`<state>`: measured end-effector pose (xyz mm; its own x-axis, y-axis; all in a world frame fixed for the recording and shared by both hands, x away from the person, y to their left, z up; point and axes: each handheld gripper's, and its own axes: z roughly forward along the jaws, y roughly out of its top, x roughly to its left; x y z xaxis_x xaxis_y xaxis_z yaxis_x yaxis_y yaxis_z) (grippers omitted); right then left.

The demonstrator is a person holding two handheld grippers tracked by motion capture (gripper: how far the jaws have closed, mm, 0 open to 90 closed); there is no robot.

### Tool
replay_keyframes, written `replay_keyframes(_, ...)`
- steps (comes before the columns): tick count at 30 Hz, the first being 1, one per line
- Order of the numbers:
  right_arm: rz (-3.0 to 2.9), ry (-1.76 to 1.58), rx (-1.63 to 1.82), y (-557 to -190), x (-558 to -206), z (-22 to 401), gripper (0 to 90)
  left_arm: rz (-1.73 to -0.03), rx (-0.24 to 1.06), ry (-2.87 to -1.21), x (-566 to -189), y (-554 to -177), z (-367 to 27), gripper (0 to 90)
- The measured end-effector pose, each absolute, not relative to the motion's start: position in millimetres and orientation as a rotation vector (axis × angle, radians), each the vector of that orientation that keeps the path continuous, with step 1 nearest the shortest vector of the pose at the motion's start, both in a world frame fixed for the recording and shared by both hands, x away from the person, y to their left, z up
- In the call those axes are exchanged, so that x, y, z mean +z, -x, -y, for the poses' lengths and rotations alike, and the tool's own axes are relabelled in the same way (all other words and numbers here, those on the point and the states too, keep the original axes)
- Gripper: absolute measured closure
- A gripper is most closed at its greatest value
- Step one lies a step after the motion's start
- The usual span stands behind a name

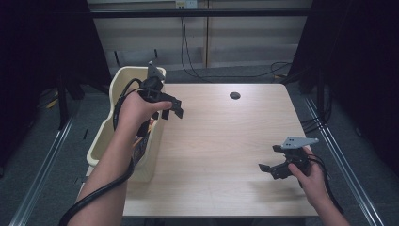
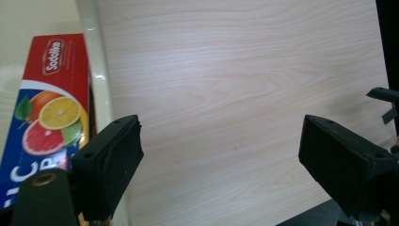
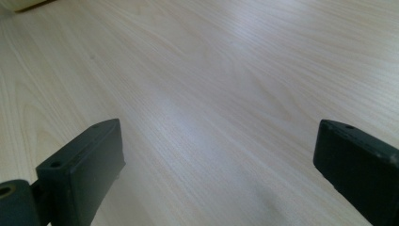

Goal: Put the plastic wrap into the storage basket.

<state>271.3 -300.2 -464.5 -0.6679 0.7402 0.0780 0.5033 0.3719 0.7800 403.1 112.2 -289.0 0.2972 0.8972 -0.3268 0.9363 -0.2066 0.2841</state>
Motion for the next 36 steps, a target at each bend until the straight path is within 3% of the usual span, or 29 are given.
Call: replay_keyframes(36,-2.353,-1.092,1.185,-270.9,-463.9,299.5,2.0,-1.512,-0.159,-2.214,-341.9,-394.2,-60.5,12.7)
